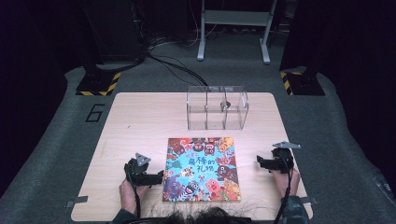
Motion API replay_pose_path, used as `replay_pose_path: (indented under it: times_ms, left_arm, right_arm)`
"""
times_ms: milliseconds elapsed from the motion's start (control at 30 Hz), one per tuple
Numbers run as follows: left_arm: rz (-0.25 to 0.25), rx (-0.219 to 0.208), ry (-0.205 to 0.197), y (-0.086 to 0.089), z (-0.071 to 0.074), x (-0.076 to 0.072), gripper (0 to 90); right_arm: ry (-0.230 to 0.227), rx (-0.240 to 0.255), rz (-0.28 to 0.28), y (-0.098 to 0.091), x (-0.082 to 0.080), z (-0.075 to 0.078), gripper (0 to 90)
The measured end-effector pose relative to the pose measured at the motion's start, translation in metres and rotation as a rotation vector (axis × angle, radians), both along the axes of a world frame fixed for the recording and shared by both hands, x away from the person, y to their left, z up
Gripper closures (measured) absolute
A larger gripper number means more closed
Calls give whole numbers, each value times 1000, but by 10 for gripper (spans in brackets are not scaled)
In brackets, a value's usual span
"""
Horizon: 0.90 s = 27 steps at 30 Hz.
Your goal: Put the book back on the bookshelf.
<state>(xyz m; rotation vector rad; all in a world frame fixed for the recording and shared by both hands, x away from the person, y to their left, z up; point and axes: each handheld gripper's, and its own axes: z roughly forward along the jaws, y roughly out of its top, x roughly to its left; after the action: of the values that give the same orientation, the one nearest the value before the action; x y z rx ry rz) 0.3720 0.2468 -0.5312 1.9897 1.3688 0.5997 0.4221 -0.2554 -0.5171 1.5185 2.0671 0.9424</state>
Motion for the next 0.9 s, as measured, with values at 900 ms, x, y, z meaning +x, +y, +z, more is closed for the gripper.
replay_pose_path:
  times_ms: [900]
  left_arm:
    - [-20,-5,3,-5,-1,4,0]
  right_arm:
    - [202,52,269,94,25,19,375]
